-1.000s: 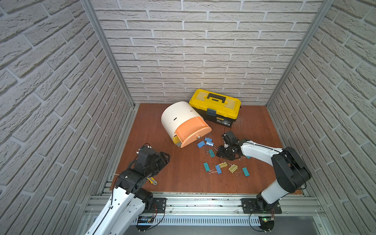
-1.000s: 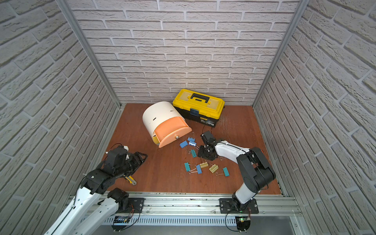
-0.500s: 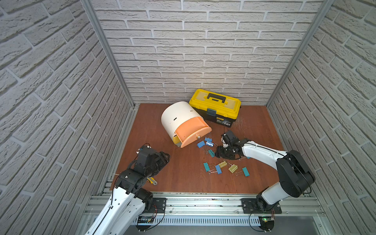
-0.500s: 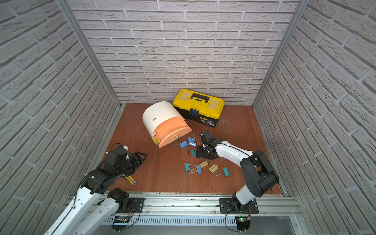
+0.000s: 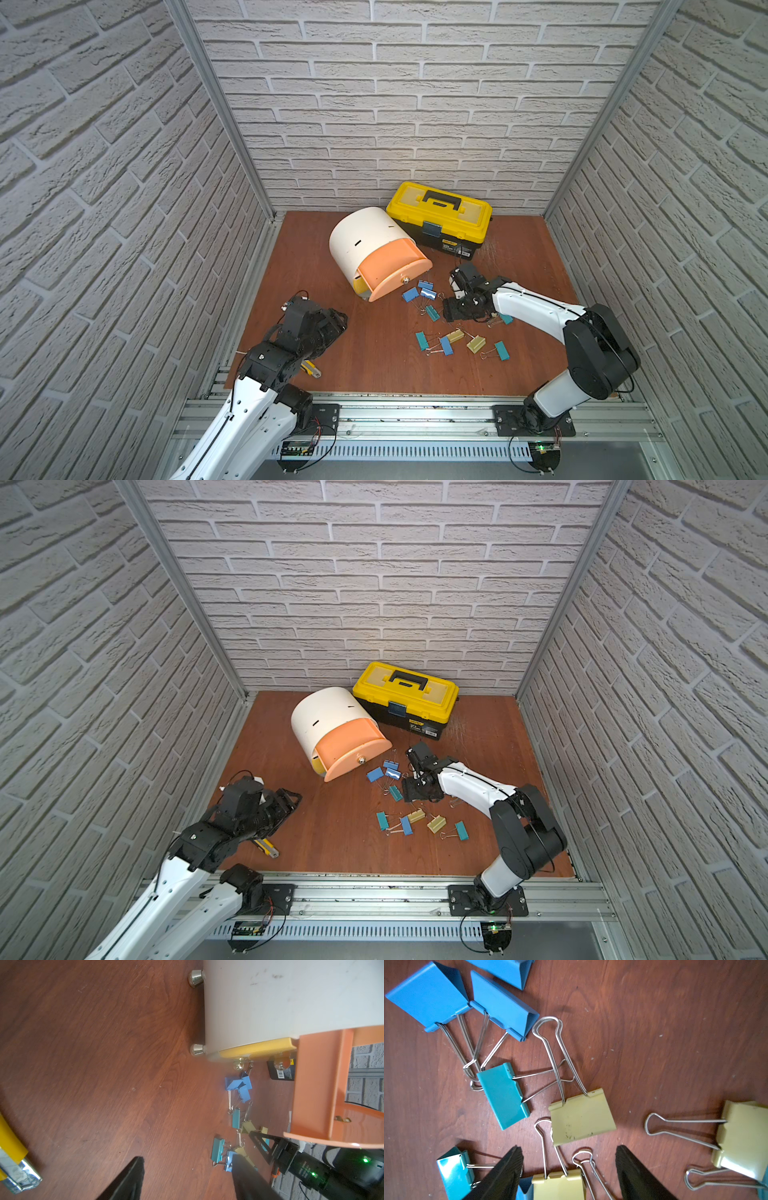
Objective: Put the binder clips in the drawer according to color
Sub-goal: Pick up the binder clip at the center of the board.
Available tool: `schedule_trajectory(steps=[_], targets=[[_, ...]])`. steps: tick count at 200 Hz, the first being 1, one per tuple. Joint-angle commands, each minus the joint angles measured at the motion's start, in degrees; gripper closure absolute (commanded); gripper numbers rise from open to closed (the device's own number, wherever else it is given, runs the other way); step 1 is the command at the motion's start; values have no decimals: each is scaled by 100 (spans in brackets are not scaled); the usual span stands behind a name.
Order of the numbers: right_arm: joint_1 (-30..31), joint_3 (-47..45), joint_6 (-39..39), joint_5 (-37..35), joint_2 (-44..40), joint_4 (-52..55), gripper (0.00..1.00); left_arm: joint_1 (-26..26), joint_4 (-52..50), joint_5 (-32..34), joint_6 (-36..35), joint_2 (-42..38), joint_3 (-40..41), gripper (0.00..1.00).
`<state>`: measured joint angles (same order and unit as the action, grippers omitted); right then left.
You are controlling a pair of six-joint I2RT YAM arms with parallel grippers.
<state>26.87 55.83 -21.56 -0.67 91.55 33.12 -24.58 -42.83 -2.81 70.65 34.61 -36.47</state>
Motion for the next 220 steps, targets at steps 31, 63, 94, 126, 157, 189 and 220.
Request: schedule_trajectory(steps=[31,63,94,126,157,189,220], targets=[[10,182,485,-191,313,21,25,-34,152,22,-8,39,19,29],[10,292,570,-245,485,14,24,-39,145,9,-19,96,-9,29],[-38,415,668,-277,651,38,24,-32,150,35,18,107,0,29],[-103,454,715,-215,733,60,26,-30,171,64,10,176,-49,28],[-104,376,757,-118,695,49,30,-29,274,86,14,253,-45,28],[-103,316,785,-74,680,19,37,-35,372,56,8,381,-70,28],[-104,323,745,-48,672,43,44,-34,401,44,-10,436,-101,28]])
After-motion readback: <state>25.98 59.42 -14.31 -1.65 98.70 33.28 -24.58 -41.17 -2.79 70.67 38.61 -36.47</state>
